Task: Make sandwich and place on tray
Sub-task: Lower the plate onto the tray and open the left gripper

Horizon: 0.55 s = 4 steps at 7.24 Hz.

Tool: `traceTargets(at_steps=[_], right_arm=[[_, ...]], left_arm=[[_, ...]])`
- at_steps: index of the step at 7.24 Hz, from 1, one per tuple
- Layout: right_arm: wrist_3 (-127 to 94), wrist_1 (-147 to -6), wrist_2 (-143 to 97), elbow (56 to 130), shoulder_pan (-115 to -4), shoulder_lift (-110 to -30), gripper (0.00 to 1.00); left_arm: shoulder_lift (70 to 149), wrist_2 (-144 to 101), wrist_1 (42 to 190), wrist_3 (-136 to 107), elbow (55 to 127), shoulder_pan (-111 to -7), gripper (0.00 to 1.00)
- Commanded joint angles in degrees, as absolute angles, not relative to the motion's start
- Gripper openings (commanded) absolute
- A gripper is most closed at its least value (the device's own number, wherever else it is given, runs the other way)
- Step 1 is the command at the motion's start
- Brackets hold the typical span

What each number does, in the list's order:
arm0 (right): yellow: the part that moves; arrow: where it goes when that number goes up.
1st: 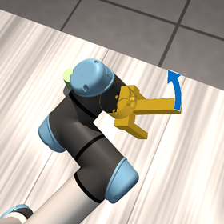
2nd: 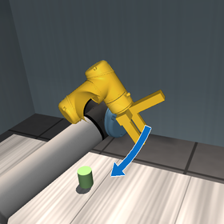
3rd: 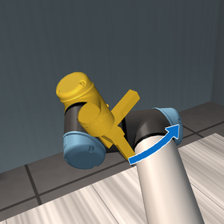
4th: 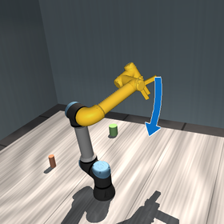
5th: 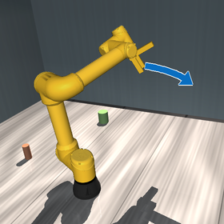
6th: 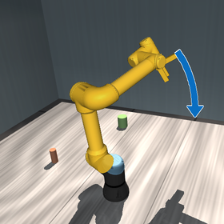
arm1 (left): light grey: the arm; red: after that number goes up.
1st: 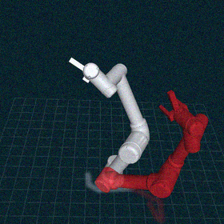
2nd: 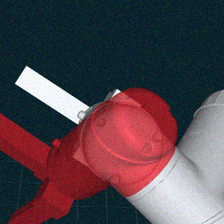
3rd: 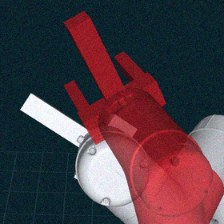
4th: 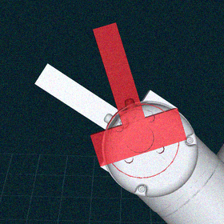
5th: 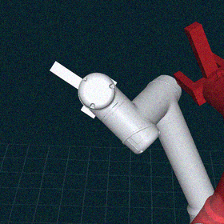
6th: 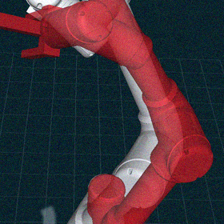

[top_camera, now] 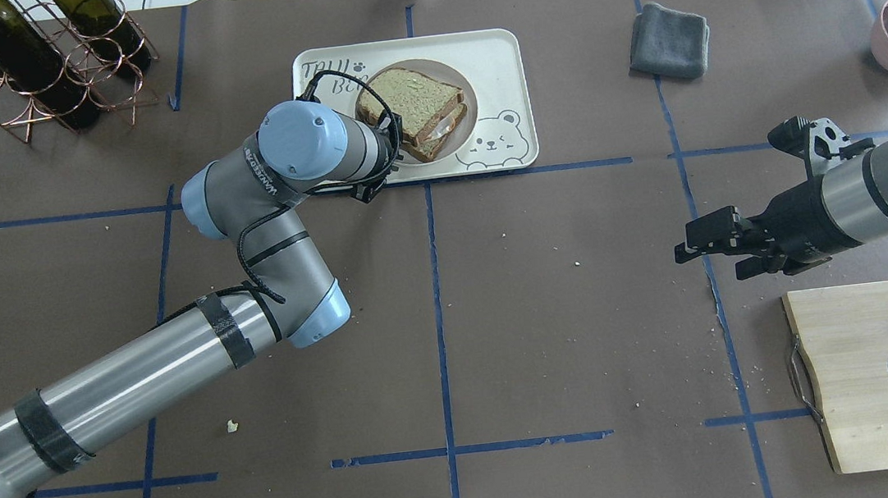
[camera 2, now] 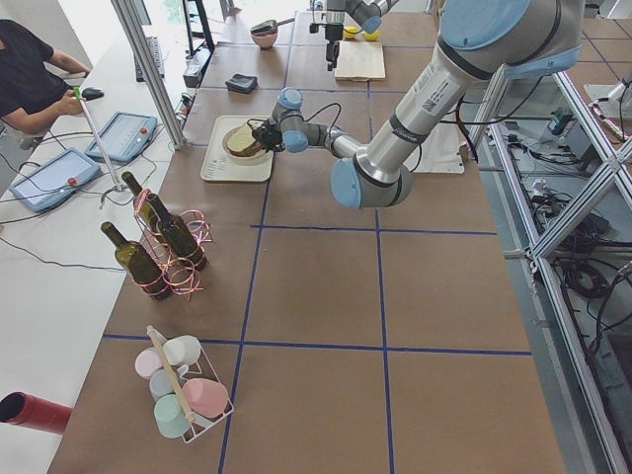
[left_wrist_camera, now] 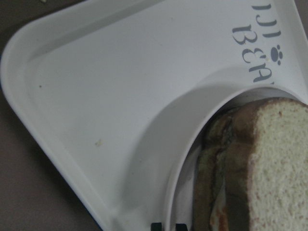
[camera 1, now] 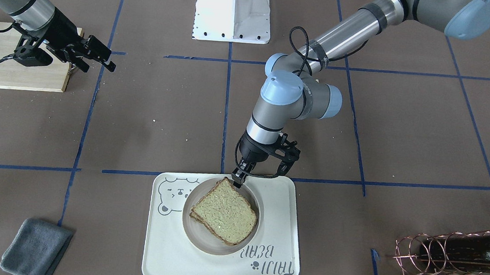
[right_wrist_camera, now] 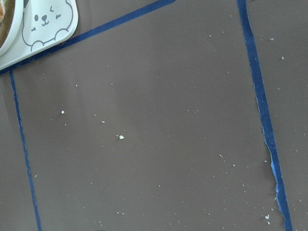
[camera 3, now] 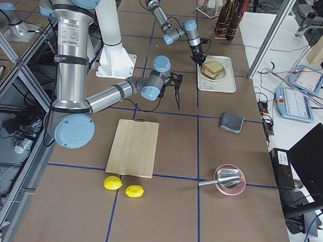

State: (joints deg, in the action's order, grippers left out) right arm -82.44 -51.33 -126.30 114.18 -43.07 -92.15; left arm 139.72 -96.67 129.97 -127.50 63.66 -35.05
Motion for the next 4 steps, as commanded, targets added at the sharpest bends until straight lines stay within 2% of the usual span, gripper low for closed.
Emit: traceTargets(at_steps=[1,3,4], right_arm=[[-82.4,-51.3,-126.3,114.3,-43.2,-92.1,1.00],[-82.4,-51.3,-126.5,114.3,-43.3,-92.2,1.00],[-82.4,-51.4,-127.1,114.9,-44.5,-92.9,1.00]], left_arm=[[136.4,-96.9,129.9,-126.2,68.7,-35.1,0.29],[129.2,-101.8,129.0,-124.6,79.1,-35.2,0.29],[123.1,-104.1,129.3,-123.3,86.8,-35.6,0.27]])
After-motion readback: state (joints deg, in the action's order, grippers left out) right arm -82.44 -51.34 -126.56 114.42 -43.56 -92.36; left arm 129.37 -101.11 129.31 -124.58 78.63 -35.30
